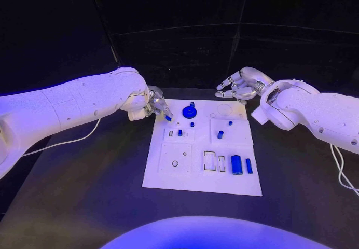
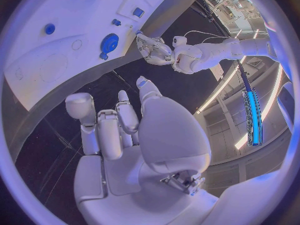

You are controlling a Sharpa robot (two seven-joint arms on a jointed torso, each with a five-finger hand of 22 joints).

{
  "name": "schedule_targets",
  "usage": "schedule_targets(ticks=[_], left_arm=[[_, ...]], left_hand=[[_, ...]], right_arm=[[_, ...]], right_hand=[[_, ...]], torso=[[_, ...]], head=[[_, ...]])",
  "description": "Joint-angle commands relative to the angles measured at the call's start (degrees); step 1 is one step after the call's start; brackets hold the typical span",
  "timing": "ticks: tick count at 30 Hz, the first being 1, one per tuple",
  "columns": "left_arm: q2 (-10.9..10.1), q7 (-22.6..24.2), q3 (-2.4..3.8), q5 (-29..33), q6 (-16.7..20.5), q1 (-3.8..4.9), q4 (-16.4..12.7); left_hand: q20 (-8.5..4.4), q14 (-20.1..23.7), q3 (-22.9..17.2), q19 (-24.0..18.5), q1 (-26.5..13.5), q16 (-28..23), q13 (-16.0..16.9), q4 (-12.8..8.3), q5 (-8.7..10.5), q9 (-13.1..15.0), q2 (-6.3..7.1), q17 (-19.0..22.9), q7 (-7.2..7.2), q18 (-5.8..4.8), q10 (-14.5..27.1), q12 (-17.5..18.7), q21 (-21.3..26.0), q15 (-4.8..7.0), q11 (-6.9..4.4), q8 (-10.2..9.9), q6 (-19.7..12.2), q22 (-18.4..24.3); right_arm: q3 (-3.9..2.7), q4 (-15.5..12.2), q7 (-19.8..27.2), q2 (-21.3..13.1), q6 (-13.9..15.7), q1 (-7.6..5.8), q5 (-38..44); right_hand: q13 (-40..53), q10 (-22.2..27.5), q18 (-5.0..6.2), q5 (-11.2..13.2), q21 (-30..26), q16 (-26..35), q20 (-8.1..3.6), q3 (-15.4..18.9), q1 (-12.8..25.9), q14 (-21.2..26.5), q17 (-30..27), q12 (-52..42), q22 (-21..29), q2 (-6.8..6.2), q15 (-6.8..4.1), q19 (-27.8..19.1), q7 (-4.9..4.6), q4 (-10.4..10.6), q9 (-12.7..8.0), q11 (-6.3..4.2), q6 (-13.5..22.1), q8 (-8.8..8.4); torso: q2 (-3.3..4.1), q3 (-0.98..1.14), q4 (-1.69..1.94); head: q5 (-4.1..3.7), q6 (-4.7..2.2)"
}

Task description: Assemble the parts on the task board

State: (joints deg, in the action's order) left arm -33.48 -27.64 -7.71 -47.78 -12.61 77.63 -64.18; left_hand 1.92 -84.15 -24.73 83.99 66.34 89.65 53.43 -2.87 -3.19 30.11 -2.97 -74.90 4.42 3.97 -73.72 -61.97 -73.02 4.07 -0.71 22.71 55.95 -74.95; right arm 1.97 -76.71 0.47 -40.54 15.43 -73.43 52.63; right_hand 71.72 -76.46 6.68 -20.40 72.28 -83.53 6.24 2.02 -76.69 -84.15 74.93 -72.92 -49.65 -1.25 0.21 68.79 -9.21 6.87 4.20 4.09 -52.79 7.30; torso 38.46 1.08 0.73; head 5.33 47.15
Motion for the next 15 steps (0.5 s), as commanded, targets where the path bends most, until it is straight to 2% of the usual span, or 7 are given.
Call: schedule_targets(ticks=[1,3,7,9,12,15], left_arm=[[-1.68,0.46,0.02,3.62,5.94,0.14,-3.6],[-2.72,0.7,0.02,3.76,7.38,0.15,-5.46],[-4.95,1.35,-0.02,3.21,11.3,-0.05,-9.33],[-6.0,1.64,-0.03,1.94,13.36,-0.32,-11.14],[-7.28,1.77,-0.06,-0.4,15.98,-0.76,-13.51],[-8.49,1.62,-0.08,-2.46,18.69,-1.37,-15.86]], left_hand=[[-0.16,-5.85,-7.85,1.32,-1.12,0.35,-0.03,-6.39,-1.85,0.57,0.49,-15.1,-0.53,0.06,-0.42,-0.14,0.03,0.22,0.04,0.81,-0.13,-0.22],[-0.2,-5.85,-8.57,1.33,-1.64,0.35,-0.06,-6.34,-2.89,0.88,0.96,-15.1,-0.58,0.06,-0.48,-0.14,0.05,0.29,0.02,1.24,-0.29,-0.23],[-0.29,-5.85,-9.56,1.42,-2.21,0.35,0.12,-6.22,-3.53,1.32,1.42,-15.1,-0.66,0.02,-0.7,-0.32,-0.1,0.37,-0.07,1.87,-0.51,-0.39],[-0.35,-5.85,-10.07,1.5,-2.46,0.35,0.35,-6.15,-3.76,1.58,1.65,-15.1,-0.72,-0.02,-0.9,-0.54,-0.29,0.44,-0.13,2.24,-0.61,-0.57],[-0.4,-5.85,-10.53,1.58,-2.64,0.35,0.41,-6.15,-3.89,1.83,1.93,-15.1,-0.79,-0.05,-1.02,-0.63,-0.46,0.5,-0.19,2.59,-0.71,-0.74],[-0.43,-5.85,-10.77,1.61,-2.75,0.35,0.39,-6.13,-3.91,1.97,2.1,-15.1,-0.82,-0.07,-1.06,-0.63,-0.53,0.53,-0.22,2.79,-0.75,-0.8]], right_arm=[[-0.02,-0.03,0.65,-0.12,-0.36,-0.09,0.03],[-0.02,-0.02,0.65,-0.18,-0.35,-0.09,0.03],[-0.02,0.04,0.75,-0.23,-0.29,-0.09,0.03],[-0.02,0.07,0.84,-0.22,-0.26,-0.08,0.0],[-0.02,0.1,0.93,-0.23,-0.21,-0.07,-0.02],[-0.02,0.1,1.0,-0.27,-0.16,-0.06,-0.04]], right_hand=[[-0.05,0.27,0.76,-0.23,-0.29,0.26,-0.15,0.02,0.0,-3.22,3.3,0.03,0.05,0.54,-0.35,-0.37,-0.01,0.31,-0.08,0.12,0.27,0.38],[-0.05,0.27,0.76,-0.23,-0.29,0.26,-0.15,0.02,0.0,-3.22,3.3,0.03,0.05,0.54,-0.35,-0.37,-0.01,0.31,-0.08,0.12,0.27,0.38],[-0.05,0.27,0.76,-0.23,-0.29,0.26,-0.15,0.02,0.0,-3.22,3.3,0.03,0.05,0.54,-0.35,-0.37,-0.01,0.31,-0.08,0.12,0.27,0.38],[-0.15,0.36,0.78,-0.25,-0.36,0.31,-0.15,0.0,-0.04,-3.2,3.22,0.13,0.18,0.6,-0.35,-0.44,-0.01,0.33,-0.08,0.12,0.28,0.39],[-0.15,0.36,0.78,-0.25,-0.36,0.31,-0.15,0.0,-0.04,-3.2,3.22,0.13,0.18,0.6,-0.35,-0.44,-0.01,0.33,-0.08,0.12,0.28,0.39],[-0.15,0.36,0.78,-0.25,-0.36,0.31,-0.15,0.0,-0.04,-3.2,3.22,0.13,0.18,0.6,-0.35,-0.44,-0.01,0.33,-0.08,0.12,0.28,0.39]], torso=[[0.02,-0.01,0.05],[-0.01,-0.01,0.06],[-0.03,0.01,0.05],[-0.03,0.01,-0.04],[-0.02,0.02,0.02],[0.01,0.01,0.01]], head=[[-0.14,-0.02],[-0.05,-0.04],[0.01,-0.02],[0.16,-0.14],[0.09,-0.16],[0.37,-0.16]])
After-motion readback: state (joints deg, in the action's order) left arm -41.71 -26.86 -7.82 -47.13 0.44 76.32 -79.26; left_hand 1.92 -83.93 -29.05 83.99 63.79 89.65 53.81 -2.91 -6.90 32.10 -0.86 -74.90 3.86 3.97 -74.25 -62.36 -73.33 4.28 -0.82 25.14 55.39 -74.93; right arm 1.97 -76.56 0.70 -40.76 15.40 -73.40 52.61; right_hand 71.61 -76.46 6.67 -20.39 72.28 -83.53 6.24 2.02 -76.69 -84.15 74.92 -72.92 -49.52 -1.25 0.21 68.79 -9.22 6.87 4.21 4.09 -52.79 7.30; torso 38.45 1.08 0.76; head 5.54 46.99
